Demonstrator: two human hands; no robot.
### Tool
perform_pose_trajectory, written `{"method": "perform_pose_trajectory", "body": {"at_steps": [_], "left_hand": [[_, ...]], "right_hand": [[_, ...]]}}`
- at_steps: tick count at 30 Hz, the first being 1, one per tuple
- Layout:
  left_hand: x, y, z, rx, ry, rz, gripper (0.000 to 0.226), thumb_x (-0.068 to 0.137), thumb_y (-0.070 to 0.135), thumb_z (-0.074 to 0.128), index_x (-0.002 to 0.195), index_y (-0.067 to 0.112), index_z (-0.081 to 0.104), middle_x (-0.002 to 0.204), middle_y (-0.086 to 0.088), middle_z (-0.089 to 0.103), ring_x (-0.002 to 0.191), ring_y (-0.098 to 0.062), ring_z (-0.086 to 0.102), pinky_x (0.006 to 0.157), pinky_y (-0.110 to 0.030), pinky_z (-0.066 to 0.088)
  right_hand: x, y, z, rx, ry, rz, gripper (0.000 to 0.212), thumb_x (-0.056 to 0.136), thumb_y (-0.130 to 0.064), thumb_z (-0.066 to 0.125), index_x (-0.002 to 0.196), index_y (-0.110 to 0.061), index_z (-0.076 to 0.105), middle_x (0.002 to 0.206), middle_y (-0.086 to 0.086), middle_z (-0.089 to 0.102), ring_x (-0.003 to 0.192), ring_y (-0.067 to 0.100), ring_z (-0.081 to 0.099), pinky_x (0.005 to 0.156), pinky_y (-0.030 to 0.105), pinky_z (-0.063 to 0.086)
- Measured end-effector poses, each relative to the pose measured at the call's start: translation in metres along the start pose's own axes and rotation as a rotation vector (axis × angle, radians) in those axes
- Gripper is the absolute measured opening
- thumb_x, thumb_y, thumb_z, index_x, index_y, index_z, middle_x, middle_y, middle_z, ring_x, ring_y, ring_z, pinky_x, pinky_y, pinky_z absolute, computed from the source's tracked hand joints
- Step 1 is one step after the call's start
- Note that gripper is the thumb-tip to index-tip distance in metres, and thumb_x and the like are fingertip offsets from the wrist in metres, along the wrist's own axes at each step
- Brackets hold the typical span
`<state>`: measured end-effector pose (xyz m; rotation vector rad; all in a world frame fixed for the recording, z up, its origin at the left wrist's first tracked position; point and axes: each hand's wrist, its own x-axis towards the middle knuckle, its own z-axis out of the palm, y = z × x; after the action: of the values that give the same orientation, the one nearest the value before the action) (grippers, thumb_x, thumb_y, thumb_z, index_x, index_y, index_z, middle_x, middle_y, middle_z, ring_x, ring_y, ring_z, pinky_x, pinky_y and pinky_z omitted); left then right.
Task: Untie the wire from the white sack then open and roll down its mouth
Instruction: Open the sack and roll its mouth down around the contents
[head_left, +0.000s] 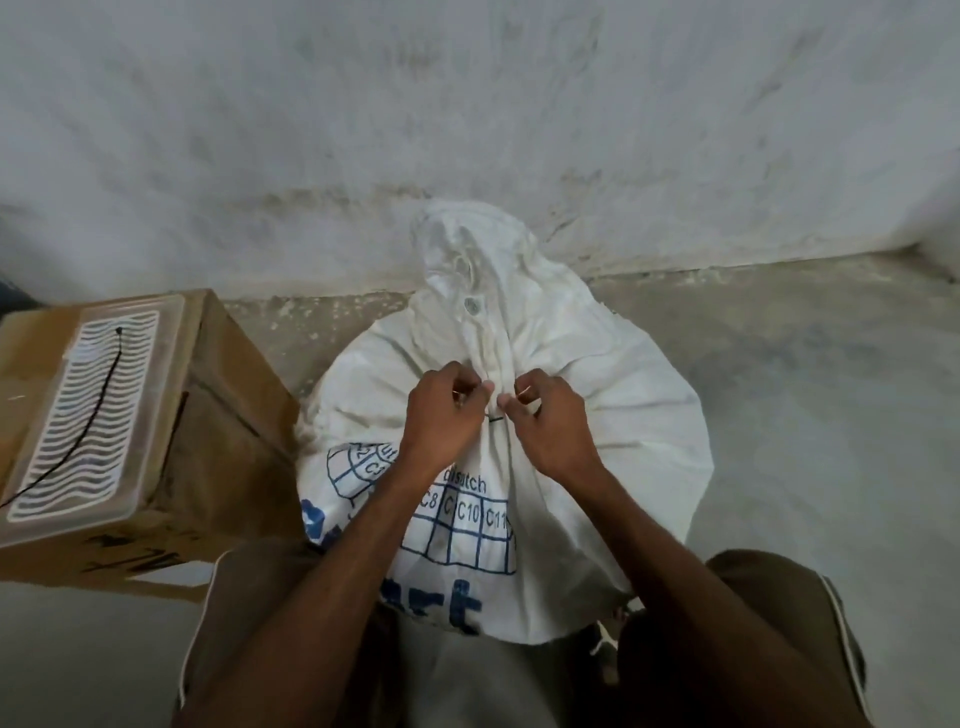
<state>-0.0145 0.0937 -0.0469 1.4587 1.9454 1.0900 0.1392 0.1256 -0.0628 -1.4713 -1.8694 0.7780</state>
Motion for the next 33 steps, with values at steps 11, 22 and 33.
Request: {"method": "perform_pose_trajectory", "body": {"at_steps": [11,22,33], "left_hand": [[0.017,-0.012,0.002,0.009,-0.014,-0.149,0.021,0.099,0.029,0.061,0.102,0.008,0.06,0.092,-0.002,0.067,0.087,-0.019,0.063,0.075,-0.03,0.047],[-0.006,0.005,-0.017,-0.56,-0.192,-0.21,0.045,0.104,0.044,0.047,0.088,0.006,0.065,0.079,-0.003,0.062,0.076,-0.013,0.058,0.074,-0.026,0.045],[-0.038,0.015,-0.014,-0.642,-0.117,-0.151,0.016,0.088,0.019,0.078,0.098,0.007,0.077,0.097,-0.025,0.074,0.09,-0.032,0.072,0.089,-0.049,0.057]], "right_hand": [[0.029,0.008,-0.001,0.028,0.041,0.051,0.017,0.088,-0.029,0.075,0.086,-0.015,0.066,0.083,-0.004,0.068,0.077,0.015,0.064,0.075,0.034,0.054],[-0.002,0.005,-0.016,0.213,0.164,0.091,0.02,0.094,-0.033,0.069,0.097,-0.015,0.06,0.094,-0.002,0.066,0.086,0.013,0.063,0.076,0.029,0.05],[-0.051,-0.023,-0.007,0.329,0.127,-0.087,0.032,0.097,-0.036,0.066,0.077,-0.012,0.054,0.07,0.003,0.058,0.065,0.02,0.055,0.062,0.038,0.047]]}}
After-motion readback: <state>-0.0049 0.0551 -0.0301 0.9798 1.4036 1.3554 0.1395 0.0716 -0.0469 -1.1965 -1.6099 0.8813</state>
